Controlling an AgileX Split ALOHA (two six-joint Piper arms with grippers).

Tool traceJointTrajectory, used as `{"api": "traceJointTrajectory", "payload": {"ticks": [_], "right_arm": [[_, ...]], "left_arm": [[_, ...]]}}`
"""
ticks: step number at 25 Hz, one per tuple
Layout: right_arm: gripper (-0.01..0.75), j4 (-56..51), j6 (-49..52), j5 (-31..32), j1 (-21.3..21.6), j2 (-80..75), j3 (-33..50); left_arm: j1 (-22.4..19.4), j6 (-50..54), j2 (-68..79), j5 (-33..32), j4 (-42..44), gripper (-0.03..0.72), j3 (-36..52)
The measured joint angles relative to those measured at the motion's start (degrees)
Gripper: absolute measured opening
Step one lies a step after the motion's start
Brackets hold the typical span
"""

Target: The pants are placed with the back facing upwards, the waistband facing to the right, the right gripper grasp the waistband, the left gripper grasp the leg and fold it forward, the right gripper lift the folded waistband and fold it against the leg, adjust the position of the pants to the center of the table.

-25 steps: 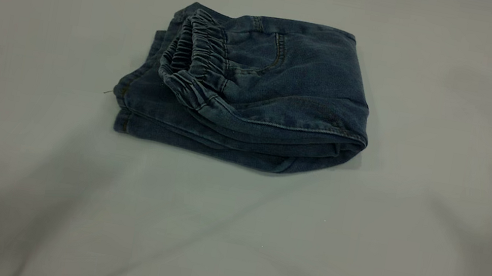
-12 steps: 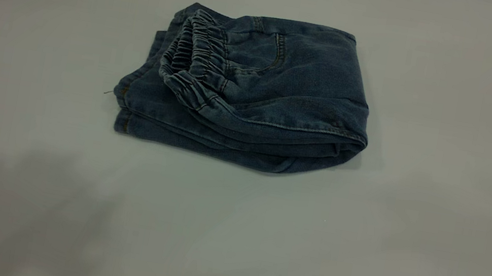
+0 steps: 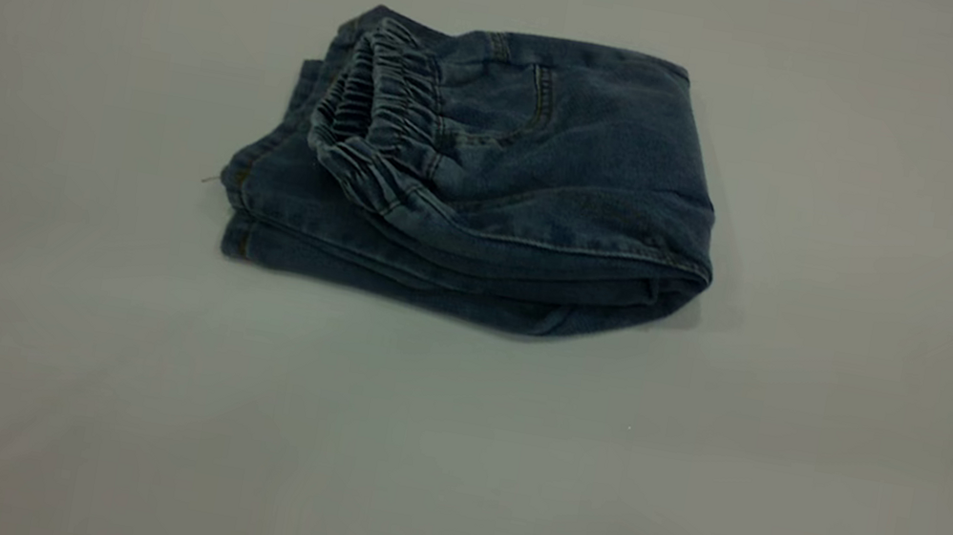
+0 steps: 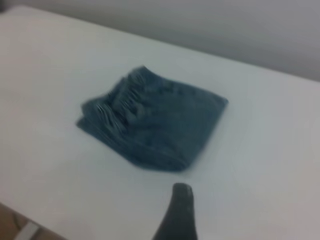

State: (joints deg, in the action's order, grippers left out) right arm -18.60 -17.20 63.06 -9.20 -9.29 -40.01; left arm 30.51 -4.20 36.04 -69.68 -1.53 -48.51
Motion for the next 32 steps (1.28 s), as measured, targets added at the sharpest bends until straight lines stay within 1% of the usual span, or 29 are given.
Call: {"api": "traceJointTrajectory", "payload": {"ticks": [6,8,10,14,20,32], "right_arm": [[0.587,3.9,0.6,-1.8,0.0,8.3,9.3],[0.587,4.2,1.3,-0.7,0.0,9.4,10.6],[0.587,5.4,2.3,-1.0,0.0,9.4,10.7],[0.587,5.5,3.1,-1.2,0.0,9.4,10.7],[0.587,5.5,3.1,-1.2,0.0,9.3,10.7],[0.587,5.2,3.2,-1.1,0.0,9.3,10.7]], "left_arm": [[0.0,-0.2,-9.5,4.7,0.0,0.529,12.7],[0.0,-0.2,-11.6,6.6,0.0,0.529,15.6],[0.0,-0.2,-13.8,7.5,0.0,0.529,17.7],[0.0,-0.1,-18.3,8.1,0.1,0.529,19.4],[0.0,-0.1,-23.7,8.0,0.0,0.529,19.6],[0.0,0.1,-24.9,7.9,0.0,0.529,19.6]]}}
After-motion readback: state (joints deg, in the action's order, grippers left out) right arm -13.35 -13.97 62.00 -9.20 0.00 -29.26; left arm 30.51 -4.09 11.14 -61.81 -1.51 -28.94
